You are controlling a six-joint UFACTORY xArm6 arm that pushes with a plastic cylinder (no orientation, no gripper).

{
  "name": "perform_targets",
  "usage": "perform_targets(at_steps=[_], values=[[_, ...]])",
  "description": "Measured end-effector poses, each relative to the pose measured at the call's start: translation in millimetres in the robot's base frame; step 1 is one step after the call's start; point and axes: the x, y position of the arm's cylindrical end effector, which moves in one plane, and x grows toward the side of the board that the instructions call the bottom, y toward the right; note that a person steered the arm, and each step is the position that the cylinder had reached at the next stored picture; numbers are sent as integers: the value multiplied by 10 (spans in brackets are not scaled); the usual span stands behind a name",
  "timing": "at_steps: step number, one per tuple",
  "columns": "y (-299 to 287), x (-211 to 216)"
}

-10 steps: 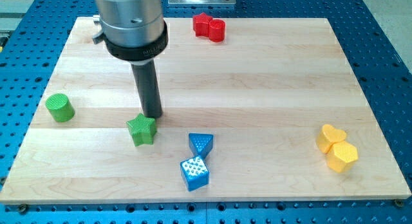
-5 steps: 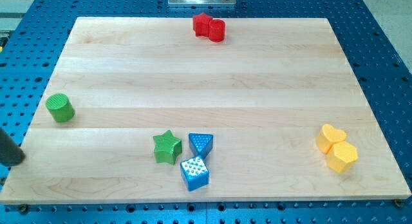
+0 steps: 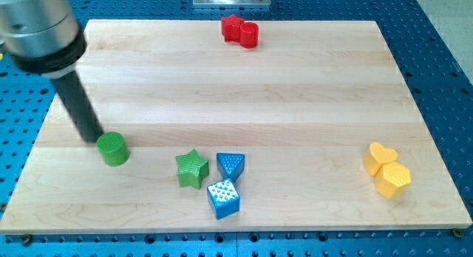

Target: Push the green circle into the green star

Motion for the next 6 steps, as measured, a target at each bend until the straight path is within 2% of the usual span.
perform_targets(at_steps=[1,2,3,5,6], values=[[516,192],[1038,106],[963,-250],[1376,67],[1274,-812]])
